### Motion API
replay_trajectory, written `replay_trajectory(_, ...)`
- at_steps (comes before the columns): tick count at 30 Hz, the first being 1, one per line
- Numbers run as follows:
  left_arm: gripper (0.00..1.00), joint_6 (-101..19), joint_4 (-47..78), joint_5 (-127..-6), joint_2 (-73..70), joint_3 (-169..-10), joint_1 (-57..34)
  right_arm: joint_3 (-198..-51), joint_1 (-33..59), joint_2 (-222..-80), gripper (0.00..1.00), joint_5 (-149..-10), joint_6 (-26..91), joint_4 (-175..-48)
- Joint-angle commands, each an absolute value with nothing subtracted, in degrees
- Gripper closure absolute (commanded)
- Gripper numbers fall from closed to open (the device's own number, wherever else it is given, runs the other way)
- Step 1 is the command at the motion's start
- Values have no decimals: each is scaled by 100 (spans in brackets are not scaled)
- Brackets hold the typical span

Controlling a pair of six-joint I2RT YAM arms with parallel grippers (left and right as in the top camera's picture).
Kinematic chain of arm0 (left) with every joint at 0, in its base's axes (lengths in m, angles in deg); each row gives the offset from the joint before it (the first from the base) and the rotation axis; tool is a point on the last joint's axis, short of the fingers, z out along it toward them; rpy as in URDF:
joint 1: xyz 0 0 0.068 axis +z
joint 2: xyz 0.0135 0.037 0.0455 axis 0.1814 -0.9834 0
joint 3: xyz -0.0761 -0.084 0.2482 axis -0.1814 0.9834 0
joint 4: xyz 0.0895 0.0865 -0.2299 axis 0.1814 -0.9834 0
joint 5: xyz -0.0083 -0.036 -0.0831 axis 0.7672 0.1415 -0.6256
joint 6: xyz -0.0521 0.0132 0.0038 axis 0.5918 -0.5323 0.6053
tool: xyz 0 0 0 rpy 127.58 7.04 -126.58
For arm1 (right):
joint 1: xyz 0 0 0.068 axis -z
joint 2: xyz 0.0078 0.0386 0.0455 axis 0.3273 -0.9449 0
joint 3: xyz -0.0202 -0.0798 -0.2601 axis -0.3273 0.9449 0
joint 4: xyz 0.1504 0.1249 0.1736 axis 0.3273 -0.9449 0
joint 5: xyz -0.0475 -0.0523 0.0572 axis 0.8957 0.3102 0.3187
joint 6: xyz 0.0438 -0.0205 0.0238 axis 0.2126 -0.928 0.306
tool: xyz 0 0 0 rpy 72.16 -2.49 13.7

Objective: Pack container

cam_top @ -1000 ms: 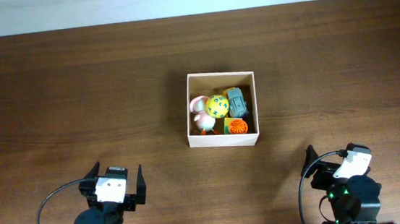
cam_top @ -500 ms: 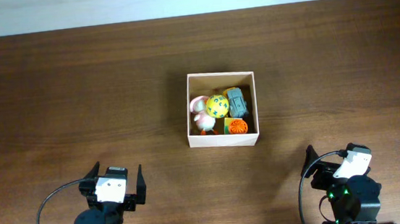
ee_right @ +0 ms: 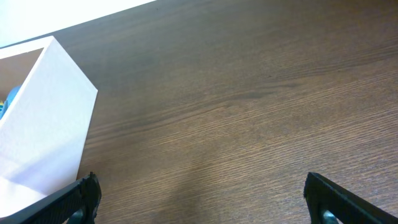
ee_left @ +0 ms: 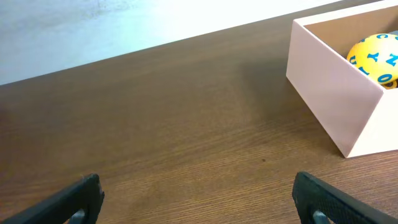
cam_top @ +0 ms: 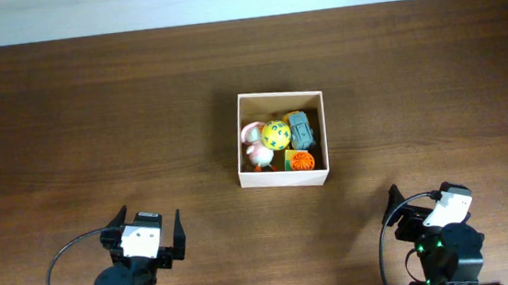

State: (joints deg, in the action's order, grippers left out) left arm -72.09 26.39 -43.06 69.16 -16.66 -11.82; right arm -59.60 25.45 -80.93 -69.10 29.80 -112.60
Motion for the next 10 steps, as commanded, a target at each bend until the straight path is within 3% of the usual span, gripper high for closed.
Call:
replay_trajectory(1,1,-7298,2678,-4387,6975,-1618,-1177,-5914,2589,-8032,1,-6941,2936,-11242)
replay_trajectory(10,1,-7298,2678,-4387,6975,-1618,-1177,-5914,2589,-8032,1,-6941,2936,-11242)
